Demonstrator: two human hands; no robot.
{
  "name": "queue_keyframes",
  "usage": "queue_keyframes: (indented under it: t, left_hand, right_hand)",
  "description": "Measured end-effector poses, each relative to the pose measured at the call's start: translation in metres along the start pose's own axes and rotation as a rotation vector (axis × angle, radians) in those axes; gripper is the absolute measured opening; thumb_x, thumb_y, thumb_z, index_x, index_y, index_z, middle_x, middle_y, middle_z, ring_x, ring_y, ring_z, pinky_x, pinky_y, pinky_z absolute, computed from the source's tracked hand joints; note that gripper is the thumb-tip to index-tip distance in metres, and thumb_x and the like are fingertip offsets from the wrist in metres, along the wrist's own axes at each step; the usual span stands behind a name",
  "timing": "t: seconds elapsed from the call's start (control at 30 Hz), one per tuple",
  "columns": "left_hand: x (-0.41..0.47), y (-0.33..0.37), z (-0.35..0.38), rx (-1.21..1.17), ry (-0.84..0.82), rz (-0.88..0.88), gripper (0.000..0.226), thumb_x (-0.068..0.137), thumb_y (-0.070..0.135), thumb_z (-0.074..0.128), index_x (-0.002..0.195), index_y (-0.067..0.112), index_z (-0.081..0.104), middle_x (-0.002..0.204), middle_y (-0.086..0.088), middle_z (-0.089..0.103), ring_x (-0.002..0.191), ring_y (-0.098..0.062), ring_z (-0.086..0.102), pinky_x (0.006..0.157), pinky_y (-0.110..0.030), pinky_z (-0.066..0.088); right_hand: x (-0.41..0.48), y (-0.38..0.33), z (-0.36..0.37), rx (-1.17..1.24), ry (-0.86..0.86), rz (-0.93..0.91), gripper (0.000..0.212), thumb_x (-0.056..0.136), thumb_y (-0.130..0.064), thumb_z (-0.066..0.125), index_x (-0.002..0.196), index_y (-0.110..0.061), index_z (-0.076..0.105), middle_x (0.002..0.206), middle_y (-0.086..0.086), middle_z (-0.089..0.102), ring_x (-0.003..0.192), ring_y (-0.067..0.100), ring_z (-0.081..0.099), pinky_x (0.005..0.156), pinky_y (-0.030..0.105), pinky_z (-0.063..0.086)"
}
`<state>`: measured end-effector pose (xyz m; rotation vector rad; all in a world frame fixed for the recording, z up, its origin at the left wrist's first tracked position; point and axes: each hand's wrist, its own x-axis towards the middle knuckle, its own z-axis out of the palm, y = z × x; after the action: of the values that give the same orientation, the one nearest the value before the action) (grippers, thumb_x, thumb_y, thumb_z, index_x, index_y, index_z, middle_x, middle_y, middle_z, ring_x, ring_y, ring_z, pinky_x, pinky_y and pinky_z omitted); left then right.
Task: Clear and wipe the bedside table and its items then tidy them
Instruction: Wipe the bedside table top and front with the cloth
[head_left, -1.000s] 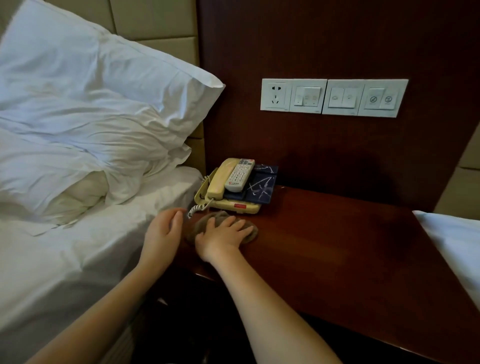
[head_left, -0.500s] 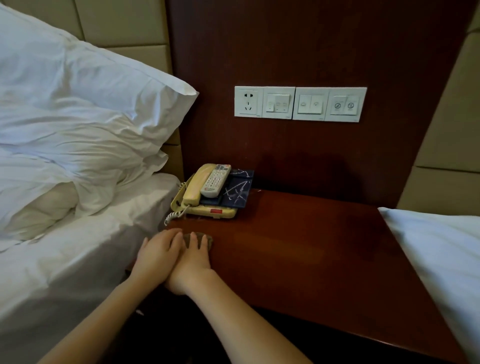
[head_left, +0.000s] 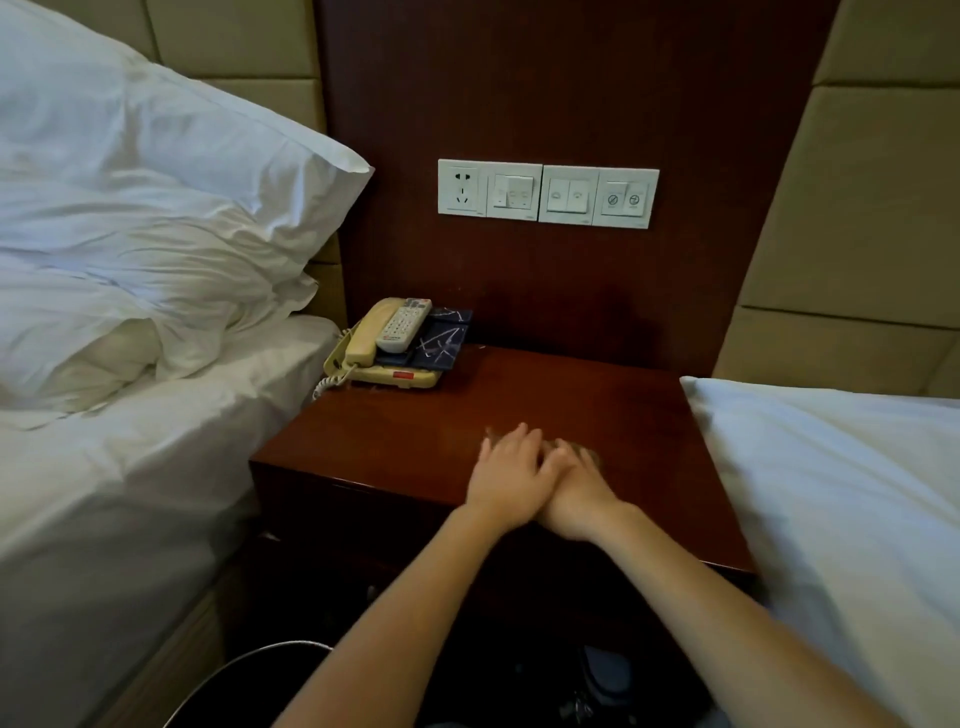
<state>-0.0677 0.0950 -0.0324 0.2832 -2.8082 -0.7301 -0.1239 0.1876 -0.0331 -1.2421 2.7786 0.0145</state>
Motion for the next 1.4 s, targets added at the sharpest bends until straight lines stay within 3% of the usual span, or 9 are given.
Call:
queue_keyframes:
  t: [0.13,0.27,0.4,0.53,0.63,0.73,0.8,0.93,1.4]
  left_hand:
    - [-0.025,0.015,0.0,0.06,-0.072,0.143,0.06,0.097,0.053,0.024,0.149,0.024,0.017,0.159,0.001,0.005,0.146,-0.015,-0.003,0.115,-0.041,-0.005]
    - [-0.039,-0.053,-0.05,0.086,0.051,0.009,0.053,0.097,0.048,0.032,0.145,0.023,0.031,0.154,0.004,0.025,0.144,-0.015,0.013,0.119,-0.044,0.006]
    - [-0.026,-0.133,-0.118,-0.06,0.317,-0.277,0.044,0.095,0.038,0.046,0.132,0.015,0.05,0.133,-0.006,0.054,0.122,-0.021,0.049,0.103,-0.038,0.04]
    - [-0.003,-0.175,-0.155,-0.159,0.372,-0.436,0.042,0.094,0.032,0.05,0.126,0.005,0.053,0.12,-0.015,0.059,0.106,-0.029,0.057,0.086,-0.036,0.045]
    - [0.023,-0.186,-0.167,-0.199,0.38,-0.456,0.046,0.095,0.032,0.049,0.128,0.001,0.05,0.116,-0.017,0.061,0.092,-0.022,0.056,0.075,-0.029,0.039]
    - [0.053,-0.185,-0.169,-0.186,0.396,-0.424,0.046,0.095,0.034,0.048,0.129,0.004,0.048,0.117,-0.012,0.06,0.083,-0.015,0.053,0.07,-0.029,0.04]
    - [0.074,-0.177,-0.167,-0.16,0.391,-0.389,0.046,0.095,0.036,0.049,0.132,0.009,0.045,0.119,-0.01,0.058,0.084,-0.015,0.055,0.07,-0.03,0.046]
    - [0.116,-0.159,-0.155,0.114,0.321,-0.297,0.05,0.092,0.046,0.047,0.132,0.017,0.045,0.129,-0.007,0.052,0.113,-0.024,0.051,0.092,-0.042,0.047]
    - [0.177,-0.137,-0.129,0.496,0.22,-0.454,0.068,0.089,0.052,0.048,0.137,0.007,0.034,0.142,-0.018,0.033,0.13,-0.032,0.032,0.103,-0.041,0.032]
  right_hand:
    - [-0.02,0.057,-0.005,-0.035,-0.033,0.232,0.057,0.099,-0.054,0.02,0.151,-0.04,0.002,0.161,0.004,-0.004,0.146,0.034,0.0,0.116,0.049,0.003]
    - [0.006,0.035,-0.015,0.076,-0.076,0.363,0.057,0.097,-0.059,0.012,0.15,-0.043,0.0,0.161,0.005,-0.006,0.145,0.04,-0.005,0.115,0.058,-0.001]
    - [0.052,-0.053,-0.016,0.067,-0.058,0.128,0.056,0.098,-0.056,0.014,0.151,-0.041,0.003,0.161,0.007,-0.007,0.144,0.041,-0.008,0.112,0.059,-0.006]
    - [0.087,-0.109,-0.024,0.113,-0.121,-0.048,0.057,0.097,-0.057,0.02,0.151,-0.039,0.009,0.161,0.006,0.0,0.145,0.041,-0.004,0.113,0.059,-0.005]
    - [0.106,-0.102,-0.036,0.364,0.046,-0.062,0.054,0.097,-0.057,0.029,0.146,-0.033,0.03,0.152,0.005,0.03,0.138,0.03,0.029,0.113,0.054,0.02]
    - [0.128,-0.077,-0.048,0.627,0.416,0.115,0.034,0.098,-0.04,0.044,0.125,-0.021,0.053,0.117,0.001,0.056,0.1,0.013,0.055,0.083,0.029,0.048]
    - [0.15,-0.059,-0.056,0.84,0.469,0.309,0.027,0.097,-0.03,0.049,0.118,-0.015,0.057,0.103,0.002,0.061,0.087,0.013,0.059,0.07,0.025,0.05]
    - [0.189,-0.045,-0.067,1.299,0.319,0.531,0.034,0.098,-0.02,0.048,0.129,-0.006,0.048,0.096,0.009,0.059,0.082,0.019,0.063,0.079,0.033,0.057]
    - [0.229,-0.057,-0.057,1.755,0.152,0.542,0.012,0.098,-0.013,0.049,0.108,-0.009,0.055,0.098,0.01,0.061,0.082,0.023,0.06,0.057,0.031,0.051]
